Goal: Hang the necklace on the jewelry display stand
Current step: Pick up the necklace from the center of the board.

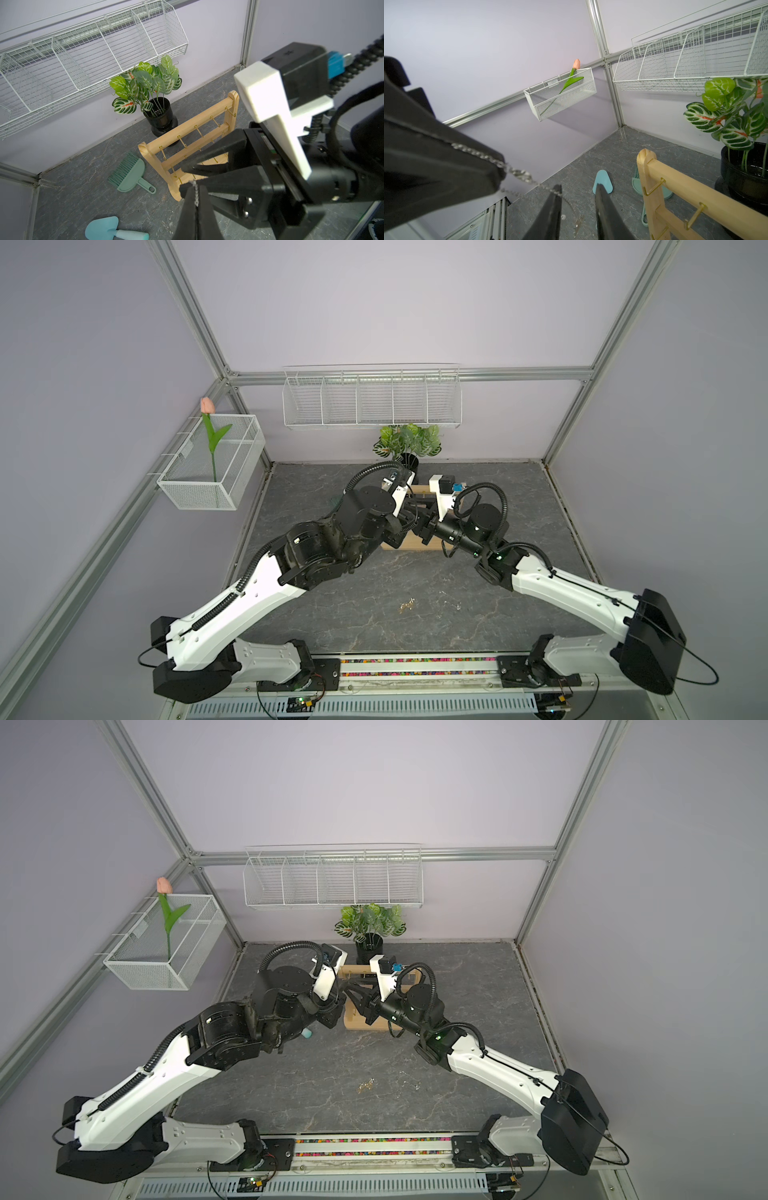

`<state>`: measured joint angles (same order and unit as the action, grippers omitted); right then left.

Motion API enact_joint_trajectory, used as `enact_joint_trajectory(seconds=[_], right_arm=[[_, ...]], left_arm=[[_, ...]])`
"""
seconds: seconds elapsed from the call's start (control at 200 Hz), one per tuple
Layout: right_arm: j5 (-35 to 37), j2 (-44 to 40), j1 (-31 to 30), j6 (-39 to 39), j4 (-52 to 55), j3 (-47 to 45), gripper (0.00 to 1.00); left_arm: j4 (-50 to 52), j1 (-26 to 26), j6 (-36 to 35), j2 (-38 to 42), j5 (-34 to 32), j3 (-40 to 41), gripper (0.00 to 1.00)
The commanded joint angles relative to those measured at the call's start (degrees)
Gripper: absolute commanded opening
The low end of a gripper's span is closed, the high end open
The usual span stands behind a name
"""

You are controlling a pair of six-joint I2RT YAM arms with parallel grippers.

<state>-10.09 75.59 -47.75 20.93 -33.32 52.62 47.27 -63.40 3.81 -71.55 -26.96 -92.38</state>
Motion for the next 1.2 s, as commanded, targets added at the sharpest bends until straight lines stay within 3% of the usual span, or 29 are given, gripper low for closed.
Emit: enact_joint_trajectory(seconds=[0.0, 0.165, 0.54, 0.91, 1.195], right_arm=[[0.80, 0.52, 0.20, -0.88, -2.54, 1.62, 0.31], [0.46, 1.34, 0.19, -0.90, -2.01, 1.86, 0.36], [2.24, 3.18, -0.16, -1.92, -1.22, 1.51, 0.34], [0.59, 7.13, -0.33, -0.39, -7.55, 1.89, 0.35], [4.63, 4.49, -0.31, -1.95, -7.20, -0.03, 0.13]], left_arm=[[0.18, -0.24, 0.14, 1.06, 0.07, -1.80, 0.00], [-0.82, -0.24, 0.58, 2.06, -0.31, -1.58, 0.00], [-2.86, -0.24, 2.27, 4.67, 1.50, -1.57, 0.00], [-1.74, -0.25, 2.92, 5.17, 2.54, -3.08, 0.00], [-1.61, -0.25, 2.94, 5.67, 1.44, -2.75, 0.00]])
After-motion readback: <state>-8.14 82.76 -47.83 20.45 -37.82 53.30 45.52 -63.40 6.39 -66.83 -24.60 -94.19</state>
